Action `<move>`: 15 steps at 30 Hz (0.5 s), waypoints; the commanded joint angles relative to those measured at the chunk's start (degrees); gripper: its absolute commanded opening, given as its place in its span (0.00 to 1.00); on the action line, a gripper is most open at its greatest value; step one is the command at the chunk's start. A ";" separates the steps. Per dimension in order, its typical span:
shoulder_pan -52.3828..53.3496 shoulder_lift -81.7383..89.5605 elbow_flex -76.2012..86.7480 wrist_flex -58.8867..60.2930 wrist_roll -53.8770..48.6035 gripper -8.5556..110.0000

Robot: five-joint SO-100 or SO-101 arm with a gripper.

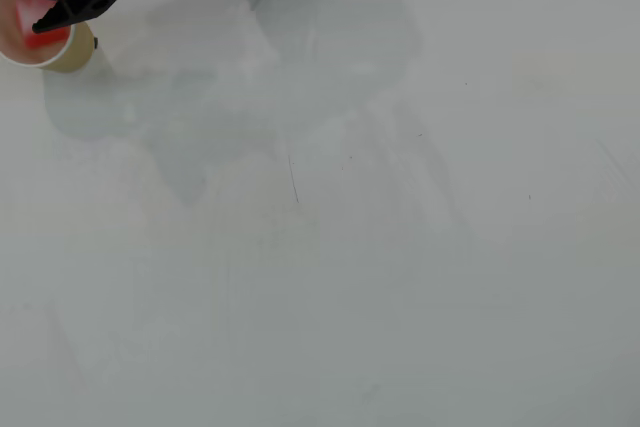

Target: Pick up the cube and drop it in the cup.

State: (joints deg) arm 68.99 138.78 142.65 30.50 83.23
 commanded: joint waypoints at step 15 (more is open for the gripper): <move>-1.67 2.29 -7.73 -2.90 0.18 0.30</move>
State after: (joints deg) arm 68.38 138.78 142.65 29.97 83.23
